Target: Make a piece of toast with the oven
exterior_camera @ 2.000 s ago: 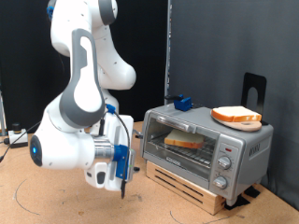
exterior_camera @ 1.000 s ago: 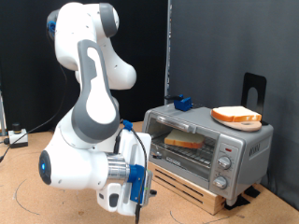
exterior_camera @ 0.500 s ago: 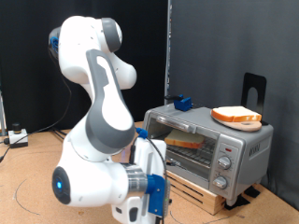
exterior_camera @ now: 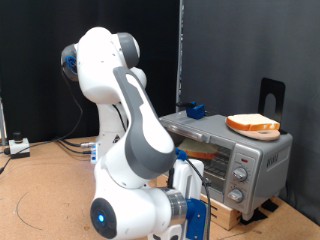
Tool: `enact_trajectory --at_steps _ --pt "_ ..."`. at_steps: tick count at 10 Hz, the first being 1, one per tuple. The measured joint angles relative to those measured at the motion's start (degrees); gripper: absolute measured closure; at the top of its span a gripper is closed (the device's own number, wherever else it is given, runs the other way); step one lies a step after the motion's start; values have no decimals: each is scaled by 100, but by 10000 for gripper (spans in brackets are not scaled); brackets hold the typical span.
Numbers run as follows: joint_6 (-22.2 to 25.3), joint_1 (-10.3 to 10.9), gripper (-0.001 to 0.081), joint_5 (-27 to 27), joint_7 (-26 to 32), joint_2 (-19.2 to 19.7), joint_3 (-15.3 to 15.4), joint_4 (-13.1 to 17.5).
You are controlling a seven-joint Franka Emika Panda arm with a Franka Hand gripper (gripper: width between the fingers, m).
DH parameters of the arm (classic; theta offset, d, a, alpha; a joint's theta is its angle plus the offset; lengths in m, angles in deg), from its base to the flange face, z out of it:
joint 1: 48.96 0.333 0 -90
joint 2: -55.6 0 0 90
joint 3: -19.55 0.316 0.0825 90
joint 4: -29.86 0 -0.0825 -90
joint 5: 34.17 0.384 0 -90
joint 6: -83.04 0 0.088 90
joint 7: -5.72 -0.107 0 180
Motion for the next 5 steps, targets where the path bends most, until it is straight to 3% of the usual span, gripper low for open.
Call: enact_trajectory --at_steps 3,5 --pt "73 6 -1 -4 41 -3 -2 -86" --pt "143 18 -1 -9 288 -69 65 -449"
